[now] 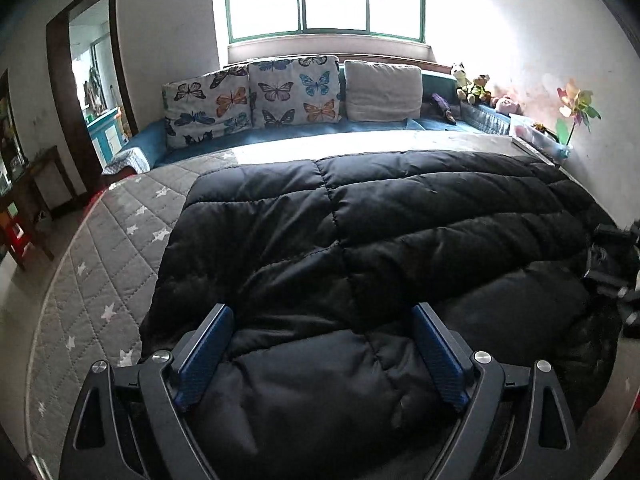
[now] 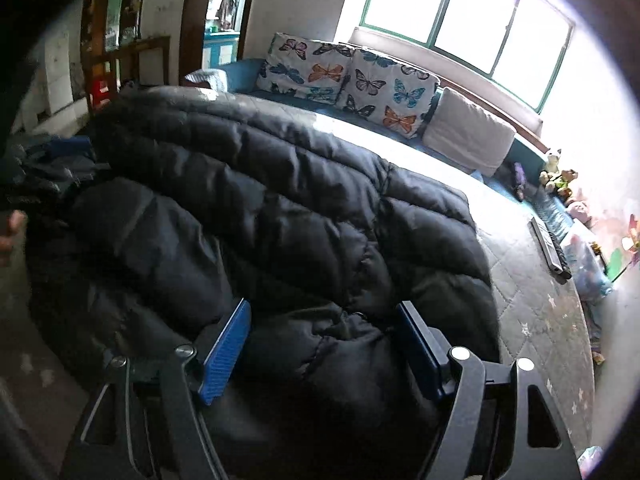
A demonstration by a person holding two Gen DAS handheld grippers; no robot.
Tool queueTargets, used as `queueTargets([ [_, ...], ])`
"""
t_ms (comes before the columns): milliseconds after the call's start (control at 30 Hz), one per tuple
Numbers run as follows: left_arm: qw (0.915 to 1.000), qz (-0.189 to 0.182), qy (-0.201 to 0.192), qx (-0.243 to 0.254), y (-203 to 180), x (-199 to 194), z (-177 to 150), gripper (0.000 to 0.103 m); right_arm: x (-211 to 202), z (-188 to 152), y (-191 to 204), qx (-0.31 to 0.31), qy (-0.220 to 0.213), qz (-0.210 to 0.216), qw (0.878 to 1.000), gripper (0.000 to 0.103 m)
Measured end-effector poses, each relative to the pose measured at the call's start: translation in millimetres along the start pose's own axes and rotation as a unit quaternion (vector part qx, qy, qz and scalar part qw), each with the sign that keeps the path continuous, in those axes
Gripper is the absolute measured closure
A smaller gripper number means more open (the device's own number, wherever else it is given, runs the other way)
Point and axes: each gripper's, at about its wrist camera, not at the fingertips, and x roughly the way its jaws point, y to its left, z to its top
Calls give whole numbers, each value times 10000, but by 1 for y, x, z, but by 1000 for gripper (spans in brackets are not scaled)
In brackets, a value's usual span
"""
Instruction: Fold large clothes
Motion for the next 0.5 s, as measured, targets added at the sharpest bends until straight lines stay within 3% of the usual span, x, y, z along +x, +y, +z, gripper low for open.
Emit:
queueTargets([
  [267, 9999, 132, -28, 74, -4, -8, 8, 5, -17, 20, -41, 474, -153, 23, 9988, 21],
  [500, 9999, 76, -74, -61, 0, -23, 16, 5, 12, 15, -79, 1348, 184, 475, 9896, 20],
])
